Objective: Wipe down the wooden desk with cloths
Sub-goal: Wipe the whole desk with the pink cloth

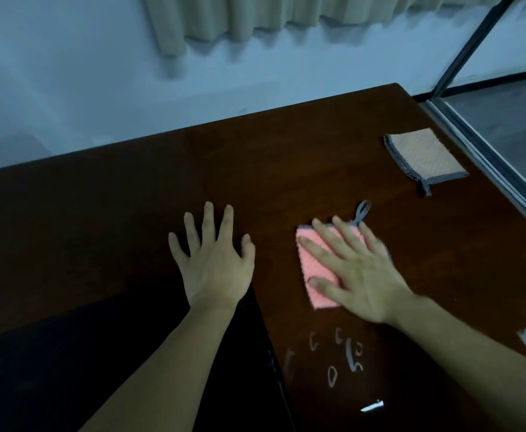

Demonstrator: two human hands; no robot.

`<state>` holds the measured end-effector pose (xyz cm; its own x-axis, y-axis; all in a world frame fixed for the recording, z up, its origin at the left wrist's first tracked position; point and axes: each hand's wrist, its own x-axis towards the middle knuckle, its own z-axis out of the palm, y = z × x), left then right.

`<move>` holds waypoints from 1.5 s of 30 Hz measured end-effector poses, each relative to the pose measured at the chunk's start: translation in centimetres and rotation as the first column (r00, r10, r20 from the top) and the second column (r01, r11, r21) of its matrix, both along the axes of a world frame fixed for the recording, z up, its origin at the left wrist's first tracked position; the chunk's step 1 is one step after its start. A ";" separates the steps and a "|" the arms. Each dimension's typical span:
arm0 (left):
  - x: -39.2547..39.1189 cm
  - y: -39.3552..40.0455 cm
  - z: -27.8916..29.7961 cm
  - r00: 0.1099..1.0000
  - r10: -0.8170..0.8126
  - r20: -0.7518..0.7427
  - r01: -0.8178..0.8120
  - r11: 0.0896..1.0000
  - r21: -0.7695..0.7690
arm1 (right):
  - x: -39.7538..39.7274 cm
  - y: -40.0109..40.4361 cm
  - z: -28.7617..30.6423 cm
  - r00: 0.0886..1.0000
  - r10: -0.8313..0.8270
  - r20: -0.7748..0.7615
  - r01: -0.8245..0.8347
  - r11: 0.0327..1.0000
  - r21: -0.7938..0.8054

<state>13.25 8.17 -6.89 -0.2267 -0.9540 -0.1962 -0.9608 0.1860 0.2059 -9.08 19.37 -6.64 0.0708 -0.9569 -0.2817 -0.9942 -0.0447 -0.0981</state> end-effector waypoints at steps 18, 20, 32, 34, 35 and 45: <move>-2.3 0.1 1.2 1.000 0.011 0.019 -0.012 0.999 0.049 | -3.8 1.7 -0.2 0.976 0.217 0.029 -0.216 0.976 -0.022; -4.4 0.5 1.1 1.000 -0.021 -0.019 0.021 0.999 0.025 | -5.1 1.8 -0.3 0.960 0.279 0.023 -0.279 0.960 -0.003; -9.8 -0.9 -0.1 0.999 -0.029 0.021 0.029 0.999 0.028 | -10.2 -12.9 -0.4 0.999 0.031 -0.024 -0.031 1.000 -0.005; -9.9 -0.9 -0.1 0.999 -0.021 0.026 0.020 0.999 0.029 | -9.8 -10.8 -0.1 0.998 0.054 -0.017 -0.054 0.999 0.000; -9.9 -0.8 0.0 1.000 -0.014 0.022 0.014 1.000 0.026 | -9.6 -9.1 0.1 0.997 0.079 -0.007 -0.079 0.997 0.002; -9.8 -0.7 -0.2 1.000 -0.012 0.021 0.012 1.000 -0.005 | -10.6 -2.6 -0.6 0.964 0.263 0.039 -0.262 0.965 -0.030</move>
<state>3.40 7.43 -7.09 -0.2343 -0.9521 -0.1962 -0.9625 0.1988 0.1846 -19.68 16.77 -7.24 0.3315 -0.9099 -0.2495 -0.9423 -0.3061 -0.1357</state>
